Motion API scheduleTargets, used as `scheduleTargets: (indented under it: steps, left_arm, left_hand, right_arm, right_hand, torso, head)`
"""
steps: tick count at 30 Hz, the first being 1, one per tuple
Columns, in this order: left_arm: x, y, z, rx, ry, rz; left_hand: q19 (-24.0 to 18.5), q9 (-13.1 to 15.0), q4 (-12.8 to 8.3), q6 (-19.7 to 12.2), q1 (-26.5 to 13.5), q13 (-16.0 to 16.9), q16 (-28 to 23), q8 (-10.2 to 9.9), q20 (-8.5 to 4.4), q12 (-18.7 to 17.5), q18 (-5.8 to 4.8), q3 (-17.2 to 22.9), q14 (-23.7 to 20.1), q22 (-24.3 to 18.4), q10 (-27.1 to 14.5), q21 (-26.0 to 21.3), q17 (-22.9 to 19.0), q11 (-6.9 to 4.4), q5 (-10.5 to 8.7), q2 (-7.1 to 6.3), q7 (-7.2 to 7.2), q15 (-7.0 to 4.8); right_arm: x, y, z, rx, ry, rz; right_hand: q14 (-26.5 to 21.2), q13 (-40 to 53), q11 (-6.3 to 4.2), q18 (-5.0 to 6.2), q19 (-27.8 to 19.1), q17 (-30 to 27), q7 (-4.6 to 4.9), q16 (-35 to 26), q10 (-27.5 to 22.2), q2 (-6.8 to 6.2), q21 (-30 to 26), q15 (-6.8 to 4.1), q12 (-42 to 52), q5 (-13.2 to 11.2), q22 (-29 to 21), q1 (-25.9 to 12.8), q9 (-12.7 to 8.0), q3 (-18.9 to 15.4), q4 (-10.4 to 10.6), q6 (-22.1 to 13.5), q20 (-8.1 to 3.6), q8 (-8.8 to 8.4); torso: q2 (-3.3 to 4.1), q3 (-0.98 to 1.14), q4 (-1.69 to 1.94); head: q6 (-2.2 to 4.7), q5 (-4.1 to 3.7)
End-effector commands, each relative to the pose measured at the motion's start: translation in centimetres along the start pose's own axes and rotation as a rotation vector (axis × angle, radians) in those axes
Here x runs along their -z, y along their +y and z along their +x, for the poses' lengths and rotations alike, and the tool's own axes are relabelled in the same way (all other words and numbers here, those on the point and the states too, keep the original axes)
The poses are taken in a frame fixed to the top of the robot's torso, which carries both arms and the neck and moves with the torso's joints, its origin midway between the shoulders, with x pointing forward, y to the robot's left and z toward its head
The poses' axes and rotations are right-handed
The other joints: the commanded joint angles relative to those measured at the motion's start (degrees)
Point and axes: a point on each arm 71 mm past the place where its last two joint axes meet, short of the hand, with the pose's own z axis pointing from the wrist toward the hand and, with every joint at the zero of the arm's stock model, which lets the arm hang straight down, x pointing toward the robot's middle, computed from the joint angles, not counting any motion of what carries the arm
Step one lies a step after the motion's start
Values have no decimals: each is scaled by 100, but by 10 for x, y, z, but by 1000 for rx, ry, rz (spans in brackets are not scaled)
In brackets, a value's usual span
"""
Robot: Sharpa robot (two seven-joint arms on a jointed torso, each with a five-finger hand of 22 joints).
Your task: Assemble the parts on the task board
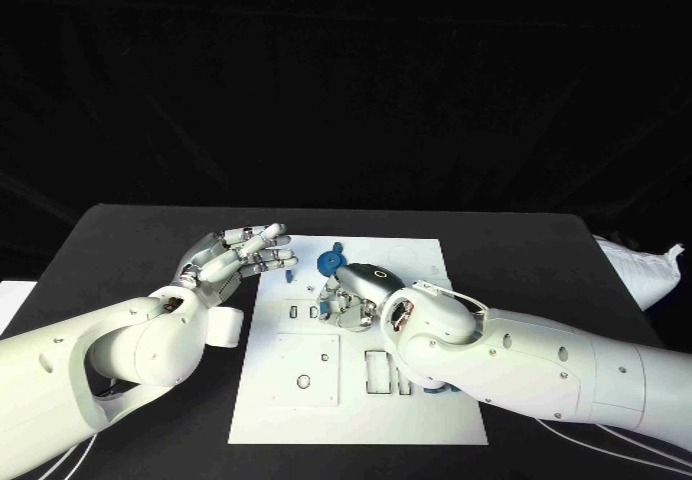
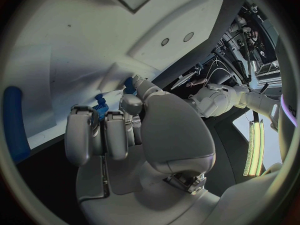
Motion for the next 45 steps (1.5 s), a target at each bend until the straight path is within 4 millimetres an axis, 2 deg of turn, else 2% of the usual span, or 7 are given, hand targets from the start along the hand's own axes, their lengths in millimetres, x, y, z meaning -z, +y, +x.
scheduleTargets:
  steps: [1, 13, 28, 34, 37, 39, 45]
  left_arm:
    - [0, -1, 3, 13, 23, 4]
    - [0, -1, 3, 13, 25, 3]
    - [0, 0, 3, 14, 26, 0]
    - [-1, 0, 2, 9, 26, -10]
    - [-1, 2, 1, -16, 37, -25]
    - [-1, 3, 0, -46, 46, -40]
    - [-5, 11, -6, -159, 70, -128]
  left_hand:
    - [41, -7, -24, -10, 0, -6, -35, -36, -15, -30, 71, 0, 22, -6, -23, -22, 8, 25, 34, 49, 29, -2]
    - [41, -7, -24, -10, 0, -6, -35, -36, -15, -30, 71, 0, 22, -6, -23, -22, 8, 25, 34, 49, 29, -2]
    - [43, -7, -27, -14, -2, -6, -39, -41, -15, -35, 71, -3, 22, -9, -29, -26, 11, 26, 34, 51, 29, -2]
    - [55, -6, -34, -14, -1, -7, -37, -45, -17, -39, 73, -5, 39, -10, -35, -26, 20, 23, 34, 56, 22, -6]
    - [330, 0, -65, 20, -13, -8, 58, -54, -99, -44, 90, -24, 299, 36, -12, 98, 113, -41, 31, 75, -65, -94]
    - [894, 1, -84, 63, -42, -11, 189, -66, -256, -41, 82, -56, 620, 170, 28, 415, 241, -114, 24, 72, -132, -224]
    - [1998, 31, -21, 402, -173, 88, 999, 4, -661, 208, 64, -131, 1963, 542, 794, 1207, 915, -405, 27, 90, -288, -605]
  right_arm:
    - [2, -9, 11, 48, 86, 50]
    - [1, -8, 11, 53, 83, 61]
    - [2, -5, 7, 33, 25, 56]
    - [6, 4, -5, -72, -135, -51]
    - [9, 10, -12, -121, -192, -135]
    - [12, 15, -18, -149, -218, -194]
    - [22, 16, -38, -230, -225, -324]
  right_hand:
    - [400, -70, 7, -3, -53, 572, 19, -2, -91, -55, -45, 18, -106, -25, -23, -76, 127, -55, 19, -27, 15, -53]
    - [392, -401, 139, 8, -85, 558, 175, -27, -340, -326, -95, 129, -566, -28, -90, -230, -9, -150, 89, -448, 113, -335]
    - [386, -500, 171, 15, -97, 543, 192, -50, -419, -573, -119, 161, -659, 29, -119, -419, -82, -399, 218, -554, 153, -352]
    - [390, -424, 169, 14, -88, 555, 189, -48, -375, -578, -115, 163, -523, 72, -106, -426, -111, -543, 305, -569, 158, -331]
    - [392, -418, 171, 16, -93, 567, 193, -43, -384, -578, -124, 163, -506, 135, -120, -382, -126, -585, 314, -587, 158, -333]
    - [393, -369, 184, 15, -91, 578, 207, -39, -367, -586, -123, 171, -435, 146, -115, -371, -149, -641, 340, -655, 162, -355]
    - [386, -365, 212, 18, -102, 558, 241, -61, -394, -542, -140, 195, -418, 130, -138, -313, -183, -765, 401, -795, 182, -368]
  torso:
    - [-1, -6, -2]
    - [0, -1, 0]
    - [-1, 0, -1]
    - [-1, 6, 0]
    - [-5, 10, -8]
    - [-10, 6, -11]
    - [-73, 21, -39]
  head:
    - [-2, -2]
    - [-8, -7]
    - [-12, -13]
    - [-3, -12]
    - [-17, 2]
    - [-12, -2]
    - [-15, 30]
